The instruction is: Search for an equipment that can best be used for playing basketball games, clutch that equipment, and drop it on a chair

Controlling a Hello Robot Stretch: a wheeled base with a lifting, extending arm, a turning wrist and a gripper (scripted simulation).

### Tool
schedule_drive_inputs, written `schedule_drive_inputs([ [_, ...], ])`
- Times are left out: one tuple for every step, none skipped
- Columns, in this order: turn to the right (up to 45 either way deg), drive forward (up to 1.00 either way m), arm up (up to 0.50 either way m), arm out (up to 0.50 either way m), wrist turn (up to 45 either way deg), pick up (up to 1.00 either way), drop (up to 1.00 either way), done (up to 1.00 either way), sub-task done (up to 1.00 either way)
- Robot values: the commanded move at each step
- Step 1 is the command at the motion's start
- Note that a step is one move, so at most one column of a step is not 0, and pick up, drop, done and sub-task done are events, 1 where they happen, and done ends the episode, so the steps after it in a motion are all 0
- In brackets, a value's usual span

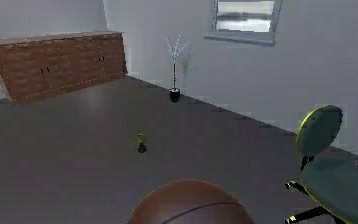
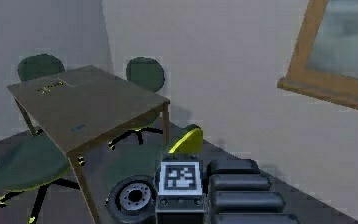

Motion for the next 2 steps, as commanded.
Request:
schedule_drive_inputs([
  [45.0, 0.00, 0.00, 0.00, 0.0, 0.00, 0.00, 0.00, 0.00],
  [27.0, 0.00, 0.00, 0.00, 0.0, 0.00, 0.00, 0.00, 0.00],
])
